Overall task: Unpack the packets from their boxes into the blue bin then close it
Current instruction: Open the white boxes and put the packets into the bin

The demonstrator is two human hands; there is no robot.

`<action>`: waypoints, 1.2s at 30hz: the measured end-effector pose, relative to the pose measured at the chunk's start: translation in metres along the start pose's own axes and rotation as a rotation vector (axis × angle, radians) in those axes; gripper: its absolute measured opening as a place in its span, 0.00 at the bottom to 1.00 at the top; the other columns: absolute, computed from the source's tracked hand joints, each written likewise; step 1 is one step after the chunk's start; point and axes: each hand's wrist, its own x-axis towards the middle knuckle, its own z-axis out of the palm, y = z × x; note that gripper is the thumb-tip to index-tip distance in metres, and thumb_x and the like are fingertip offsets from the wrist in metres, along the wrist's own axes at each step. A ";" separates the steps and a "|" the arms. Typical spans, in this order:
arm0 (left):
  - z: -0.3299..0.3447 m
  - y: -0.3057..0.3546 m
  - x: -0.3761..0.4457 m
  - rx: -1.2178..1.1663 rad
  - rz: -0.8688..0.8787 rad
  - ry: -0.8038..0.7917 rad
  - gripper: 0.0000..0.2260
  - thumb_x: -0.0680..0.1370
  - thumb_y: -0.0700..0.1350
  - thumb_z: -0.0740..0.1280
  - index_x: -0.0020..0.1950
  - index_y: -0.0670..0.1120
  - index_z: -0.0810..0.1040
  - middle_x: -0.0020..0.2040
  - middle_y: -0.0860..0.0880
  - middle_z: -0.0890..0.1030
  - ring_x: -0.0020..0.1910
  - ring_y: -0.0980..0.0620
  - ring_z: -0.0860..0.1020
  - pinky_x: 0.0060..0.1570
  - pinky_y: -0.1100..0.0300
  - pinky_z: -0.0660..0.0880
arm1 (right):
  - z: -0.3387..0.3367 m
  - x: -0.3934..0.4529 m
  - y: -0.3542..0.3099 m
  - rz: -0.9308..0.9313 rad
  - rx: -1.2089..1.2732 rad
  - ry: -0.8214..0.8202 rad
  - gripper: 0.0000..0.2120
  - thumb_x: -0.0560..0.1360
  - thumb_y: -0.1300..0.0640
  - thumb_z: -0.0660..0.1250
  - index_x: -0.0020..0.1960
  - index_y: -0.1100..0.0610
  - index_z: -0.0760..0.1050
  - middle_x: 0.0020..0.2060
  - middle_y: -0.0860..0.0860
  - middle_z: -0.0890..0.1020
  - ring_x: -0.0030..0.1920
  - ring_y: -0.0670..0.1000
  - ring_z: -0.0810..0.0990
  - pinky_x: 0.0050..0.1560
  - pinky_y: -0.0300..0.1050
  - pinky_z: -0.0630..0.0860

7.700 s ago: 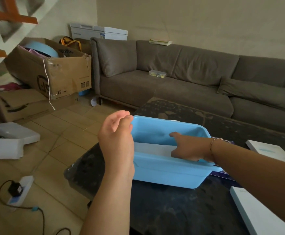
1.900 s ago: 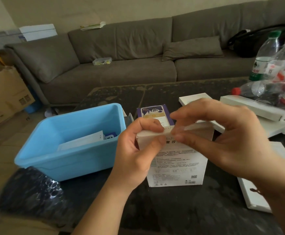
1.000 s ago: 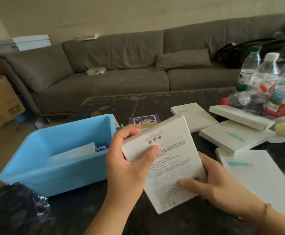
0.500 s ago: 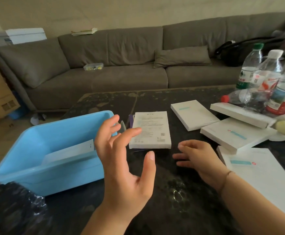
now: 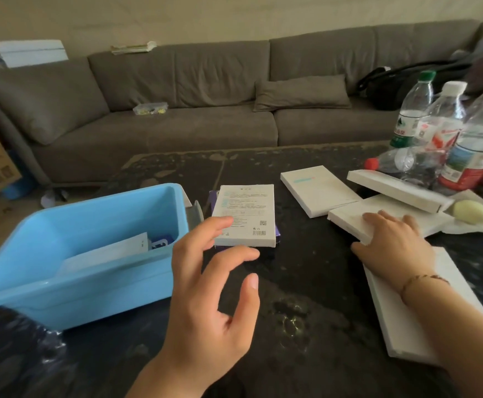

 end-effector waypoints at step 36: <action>-0.026 0.007 -0.003 -1.123 -1.323 -0.654 0.15 0.71 0.42 0.69 0.57 0.45 0.84 0.57 0.36 0.83 0.57 0.36 0.82 0.56 0.44 0.79 | -0.024 -0.111 -0.060 -0.803 0.665 0.085 0.24 0.64 0.28 0.69 0.56 0.37 0.75 0.52 0.34 0.80 0.53 0.38 0.80 0.49 0.34 0.78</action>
